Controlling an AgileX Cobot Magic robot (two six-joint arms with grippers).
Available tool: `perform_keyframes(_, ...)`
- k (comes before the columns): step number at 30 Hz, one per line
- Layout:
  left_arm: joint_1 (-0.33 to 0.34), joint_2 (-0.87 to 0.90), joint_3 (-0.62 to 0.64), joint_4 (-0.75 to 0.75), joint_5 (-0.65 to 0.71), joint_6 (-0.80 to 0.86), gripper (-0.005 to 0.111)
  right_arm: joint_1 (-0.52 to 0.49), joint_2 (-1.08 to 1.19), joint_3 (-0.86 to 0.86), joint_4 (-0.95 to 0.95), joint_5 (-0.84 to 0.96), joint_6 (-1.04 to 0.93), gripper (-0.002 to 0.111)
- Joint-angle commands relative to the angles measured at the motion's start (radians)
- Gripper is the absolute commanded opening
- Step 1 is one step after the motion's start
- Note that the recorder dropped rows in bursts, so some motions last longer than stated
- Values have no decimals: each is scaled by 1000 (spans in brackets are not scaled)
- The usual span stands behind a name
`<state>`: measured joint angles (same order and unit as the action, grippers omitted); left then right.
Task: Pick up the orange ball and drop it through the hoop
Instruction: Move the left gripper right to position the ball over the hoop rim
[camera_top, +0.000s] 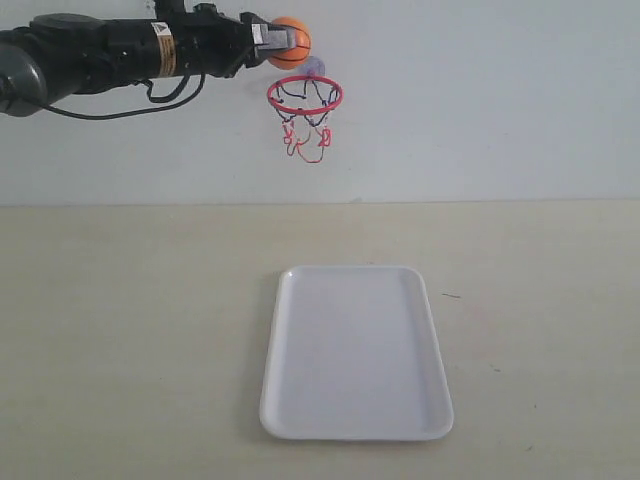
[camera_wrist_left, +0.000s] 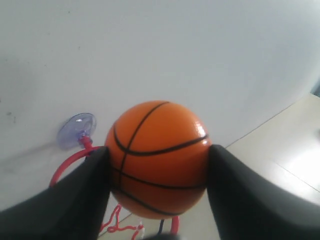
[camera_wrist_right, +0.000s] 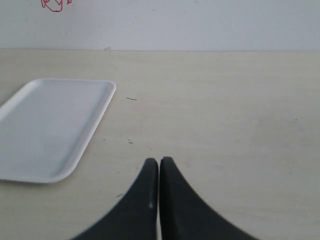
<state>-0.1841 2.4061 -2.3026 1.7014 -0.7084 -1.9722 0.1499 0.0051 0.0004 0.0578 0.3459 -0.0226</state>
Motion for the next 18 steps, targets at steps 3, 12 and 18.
perform_keyframes(3,-30,31,-56,6,31,1,4,2,-5,0,-2,-3,-1,0)
perform_keyframes(12,-36,40,-56,15,109,1,4,2,-5,0,-2,-3,-1,0)
perform_keyframes(18,-36,43,-56,-39,184,-1,4,2,-5,0,-2,-3,-1,0)
